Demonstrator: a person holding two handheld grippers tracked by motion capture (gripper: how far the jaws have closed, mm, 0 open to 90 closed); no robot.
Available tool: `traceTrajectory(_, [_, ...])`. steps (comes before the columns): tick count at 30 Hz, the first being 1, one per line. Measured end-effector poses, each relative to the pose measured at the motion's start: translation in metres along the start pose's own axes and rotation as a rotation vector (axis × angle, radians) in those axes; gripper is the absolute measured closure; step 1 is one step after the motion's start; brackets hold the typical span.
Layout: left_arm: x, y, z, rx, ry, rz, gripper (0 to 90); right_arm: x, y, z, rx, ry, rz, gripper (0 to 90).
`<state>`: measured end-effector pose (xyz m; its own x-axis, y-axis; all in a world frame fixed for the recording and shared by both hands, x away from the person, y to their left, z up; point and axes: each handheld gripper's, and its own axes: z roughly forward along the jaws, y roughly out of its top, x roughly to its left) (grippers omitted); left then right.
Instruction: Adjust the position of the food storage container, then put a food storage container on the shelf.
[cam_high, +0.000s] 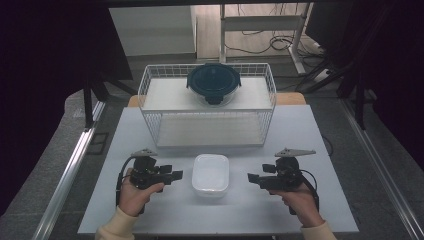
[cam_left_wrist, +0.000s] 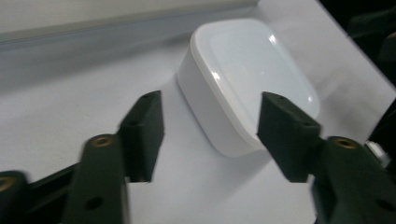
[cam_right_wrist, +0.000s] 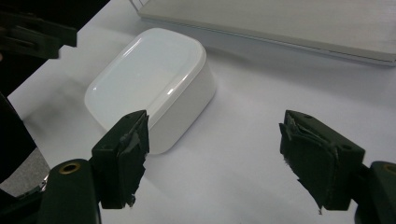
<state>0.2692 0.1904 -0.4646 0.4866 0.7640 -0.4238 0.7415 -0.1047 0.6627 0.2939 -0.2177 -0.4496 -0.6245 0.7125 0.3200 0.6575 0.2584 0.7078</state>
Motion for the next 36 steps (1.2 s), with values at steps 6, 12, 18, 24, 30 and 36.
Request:
traceTrajectory(6, [0.003, -0.001, -0.007, -0.017, 0.081, 0.000, 29.8, -0.001, 0.000, 0.000, 0.001, -0.006, -0.001, 23.0])
traceTrajectory(12, [-0.001, -0.001, -0.010, -0.028, 0.082, 0.017, 26.7, 0.000, 0.000, 0.000, -0.012, -0.051, -0.026, 17.6])
traceTrajectory(18, [-0.007, 0.002, -0.014, -0.044, 0.090, 0.032, 24.8, 0.004, 0.001, -0.001, -0.030, -0.014, -0.033, 19.4])
traceTrajectory(24, [-0.009, 0.008, -0.013, -0.039, 0.061, 0.020, 24.1, 0.006, 0.004, 0.004, -0.021, 0.007, -0.016, 22.6])
traceTrajectory(30, [-0.005, 0.016, -0.003, -0.037, 0.010, -0.024, 24.7, 0.012, 0.017, 0.015, -0.002, 0.027, 0.002, 26.7])
traceTrajectory(36, [-0.007, 0.018, 0.009, -0.022, -0.036, -0.039, 26.6, 0.020, 0.023, 0.032, 0.023, 0.040, 0.037, 28.6])
